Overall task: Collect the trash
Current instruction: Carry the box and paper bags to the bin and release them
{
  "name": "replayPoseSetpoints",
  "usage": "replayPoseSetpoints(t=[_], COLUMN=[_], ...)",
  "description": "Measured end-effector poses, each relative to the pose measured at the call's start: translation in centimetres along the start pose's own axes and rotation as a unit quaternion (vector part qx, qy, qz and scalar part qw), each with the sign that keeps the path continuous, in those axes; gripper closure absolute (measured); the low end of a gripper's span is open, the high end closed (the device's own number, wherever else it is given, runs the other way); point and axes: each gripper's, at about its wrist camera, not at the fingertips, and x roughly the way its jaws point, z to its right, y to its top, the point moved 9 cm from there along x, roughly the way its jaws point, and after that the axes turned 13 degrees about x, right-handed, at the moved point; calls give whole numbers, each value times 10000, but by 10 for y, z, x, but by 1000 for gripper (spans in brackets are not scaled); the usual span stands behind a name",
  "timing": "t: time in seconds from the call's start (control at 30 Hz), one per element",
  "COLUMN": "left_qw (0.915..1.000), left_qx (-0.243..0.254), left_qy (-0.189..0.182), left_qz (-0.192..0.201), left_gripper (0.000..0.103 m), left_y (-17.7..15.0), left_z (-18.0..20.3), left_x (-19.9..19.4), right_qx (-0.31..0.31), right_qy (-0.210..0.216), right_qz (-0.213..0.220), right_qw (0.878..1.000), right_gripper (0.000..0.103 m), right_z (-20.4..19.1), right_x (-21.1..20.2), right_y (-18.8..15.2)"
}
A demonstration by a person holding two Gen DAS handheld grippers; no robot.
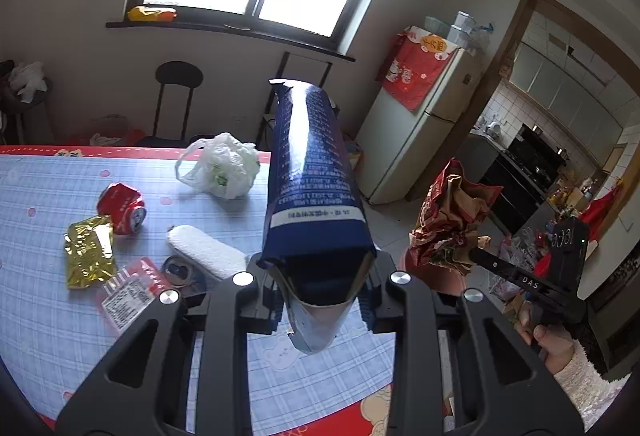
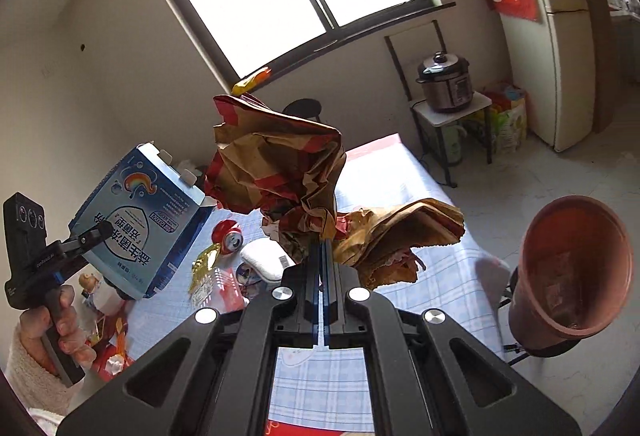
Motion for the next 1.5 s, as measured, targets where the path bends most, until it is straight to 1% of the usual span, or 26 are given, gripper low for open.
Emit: replayPoseSetpoints(t=[0.13,0.27,0.37,0.53,0.63,0.73,0.8,0.83,0.87,0.9,0.93,1.0,1.07,1.1,1.13,1.23,1.43,1.47,1.5], left_qw=[9985,9943,9890,9771,9701,9650,9637,9637,9639,9643,9652,9672,9705,9728,9754,9819,9946,9959,9971], left_qx=[146,349,489,691,773,902,996,1048,1080,1077,1055,1081,1154,1187,1192,1101,727,648,565], left_qy=[-533,-995,-1354,-1884,-2103,-2216,-2228,-2207,-2178,-2171,-2161,-2078,-1939,-1823,-1703,-1407,-569,-433,-277], left_qz=[-43,-177,-326,-706,-933,-1074,-1088,-1081,-1087,-1063,-1026,-981,-852,-796,-734,-635,-482,-462,-429], left_gripper=[71,71,71,71,71,71,69,66,62,46,43,42,36,28,24,21,17,13,6], left_y=[12,16,14,5,1,-1,1,2,2,5,8,14,20,23,26,30,25,25,24], left_z=[61,122,171,247,285,317,331,336,340,341,340,333,322,314,305,274,193,179,165], left_x=[45,95,136,209,251,285,303,311,317,320,322,318,309,304,299,282,235,224,215], right_qx=[112,285,380,691,878,1044,1133,1177,1214,1240,1253,1242,1220,1202,1178,1135,1076,1067,1072], right_qy=[-322,-602,-850,-1236,-1441,-1615,-1715,-1746,-1770,-1791,-1807,-1839,-1868,-1883,-1903,-1954,-1985,-2005,-2032], right_qz=[365,657,825,1096,1197,1265,1302,1315,1325,1331,1330,1309,1250,1206,1161,998,765,734,698], right_qw=[9988,9956,9922,9838,9784,9731,9699,9687,9677,9669,9664,9662,9668,9672,9677,9690,9712,9711,9707], right_gripper=[101,101,101,101,101,101,101,101,101,101,101,101,101,101,101,101,101,101,101], right_z=[44,91,125,180,210,234,247,252,257,260,263,268,273,276,278,283,282,282,283], right_x=[-38,-73,-96,-131,-148,-159,-164,-165,-166,-166,-166,-162,-156,-150,-146,-125,-88,-83,-77], right_y=[23,42,52,62,61,60,59,59,59,60,60,60,62,63,64,70,78,80,81])
